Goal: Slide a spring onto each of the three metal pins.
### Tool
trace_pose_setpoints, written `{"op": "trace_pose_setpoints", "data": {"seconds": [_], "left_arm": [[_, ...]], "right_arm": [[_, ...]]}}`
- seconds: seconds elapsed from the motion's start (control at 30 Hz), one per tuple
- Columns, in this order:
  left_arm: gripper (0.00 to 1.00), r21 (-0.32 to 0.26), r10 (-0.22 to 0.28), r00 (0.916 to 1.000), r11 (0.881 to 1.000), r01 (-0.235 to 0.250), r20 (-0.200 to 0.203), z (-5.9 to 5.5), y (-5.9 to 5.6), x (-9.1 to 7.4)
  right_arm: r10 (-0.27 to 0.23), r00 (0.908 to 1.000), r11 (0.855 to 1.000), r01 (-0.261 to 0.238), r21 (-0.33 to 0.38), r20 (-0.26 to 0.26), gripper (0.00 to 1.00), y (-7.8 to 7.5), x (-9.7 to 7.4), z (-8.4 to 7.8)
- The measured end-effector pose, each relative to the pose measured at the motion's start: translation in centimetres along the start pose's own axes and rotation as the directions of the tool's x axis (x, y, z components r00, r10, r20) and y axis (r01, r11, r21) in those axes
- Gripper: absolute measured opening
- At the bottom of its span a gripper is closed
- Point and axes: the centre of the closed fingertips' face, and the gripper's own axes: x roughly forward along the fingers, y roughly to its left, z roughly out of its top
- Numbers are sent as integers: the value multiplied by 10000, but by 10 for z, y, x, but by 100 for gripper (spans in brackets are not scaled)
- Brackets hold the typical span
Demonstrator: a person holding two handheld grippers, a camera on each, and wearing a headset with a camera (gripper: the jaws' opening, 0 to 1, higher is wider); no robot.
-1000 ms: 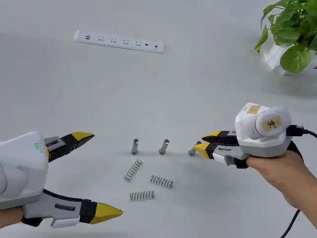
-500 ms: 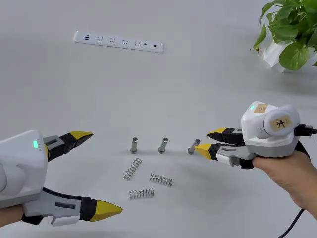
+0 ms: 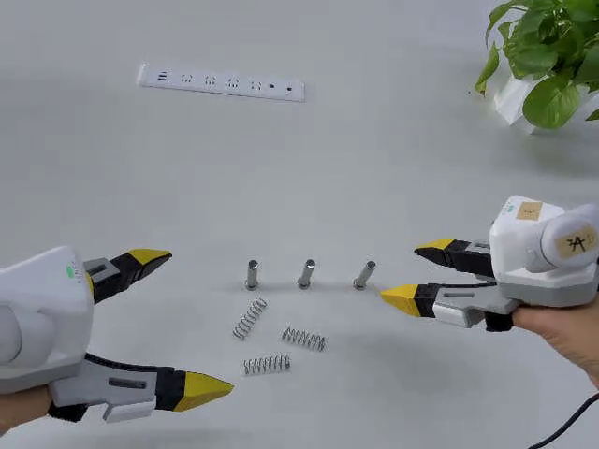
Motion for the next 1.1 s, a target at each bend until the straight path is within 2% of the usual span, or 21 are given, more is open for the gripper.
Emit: {"op": "trace_pose_setpoints", "data": {"seconds": [0.13, 0.23, 0.37, 0.43, 0.5, 0.53, 0.6, 0.77, 0.87, 0.93, 1.1], "left_arm": [[95, -39, 143, 9999, 9999, -143, -68, 0, 2, 0], [91, -302, 360, 9985, 9988, -373, -420, -5, 6, 1], [88, -363, 514, 9977, 9979, -530, -431, -2, 7, 4], [83, -780, 661, 9941, 9943, -728, -861, -7, 8, 5], [81, -1279, 761, 9889, 9875, -924, -1273, -13, 9, 7], [81, -1487, 801, 9875, 9838, -1002, -1357, -14, 9, 8], [78, -1555, 775, 9888, 9831, -972, -1277, -12, 8, 11], [71, -1676, 883, 9849, 9793, -1131, -1487, -14, 5, 17], [65, -1805, 1055, 9808, 9743, -1350, -1643, -16, 7, 20], [61, -1935, 1270, 9748, 9676, -1624, -1834, -19, 11, 22], [49, -2238, 1459, 9677, 9556, -1917, -2057, -23, 15, 28]], "right_arm": [[225, 9996, 9995, -222, -232, 141, 60, 4, -6, -5], [402, 9989, 9986, -394, -362, 222, 64, 5, -11, -9], [608, 9976, 9969, -590, -515, 341, 71, 7, -17, -13], [710, 9968, 9959, -688, -583, 370, 74, 8, -19, -15], [783, 9962, 9953, -759, -594, 388, 76, 7, -21, -18], [810, 9958, 9950, -783, -616, 429, 77, 8, -22, -18], [869, 9950, 9946, -839, -618, 484, 78, 8, -24, -20], [1005, 9938, 9931, -973, -651, 475, 82, 9, -28, -27], [1042, 9934, 9927, -1009, -656, 487, 83, 9, -31, -30], [1027, 9935, 9930, -995, -636, 494, 82, 8, -33, -31], [938, 9937, 9943, -904, -563, 611, 82, 12, -35, -30]]}}
